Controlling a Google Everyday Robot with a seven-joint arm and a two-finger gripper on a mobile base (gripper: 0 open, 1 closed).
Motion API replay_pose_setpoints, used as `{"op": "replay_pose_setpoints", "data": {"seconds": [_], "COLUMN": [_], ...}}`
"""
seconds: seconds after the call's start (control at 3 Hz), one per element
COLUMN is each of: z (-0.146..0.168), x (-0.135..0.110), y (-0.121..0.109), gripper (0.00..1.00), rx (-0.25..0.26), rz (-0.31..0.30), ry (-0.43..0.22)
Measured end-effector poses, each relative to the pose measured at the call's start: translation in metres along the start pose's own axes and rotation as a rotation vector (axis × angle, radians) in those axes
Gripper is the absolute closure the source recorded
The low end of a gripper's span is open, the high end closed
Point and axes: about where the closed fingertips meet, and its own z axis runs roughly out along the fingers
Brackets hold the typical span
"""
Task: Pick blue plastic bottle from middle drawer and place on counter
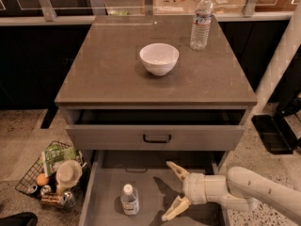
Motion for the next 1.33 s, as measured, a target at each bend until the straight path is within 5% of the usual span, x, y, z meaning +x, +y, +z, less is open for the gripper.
{"op": "replay_pose_setpoints", "data": {"seconds": [0.67,1.33], "z": [0.057,0.088], "x": [0.006,0.021], "y": [-0.002,0.001], "gripper": [0.0,0.0], "rx": [-0.02,-0.077], "rz": [-0.041,-0.014], "ry": [-0.084,-0.132]}}
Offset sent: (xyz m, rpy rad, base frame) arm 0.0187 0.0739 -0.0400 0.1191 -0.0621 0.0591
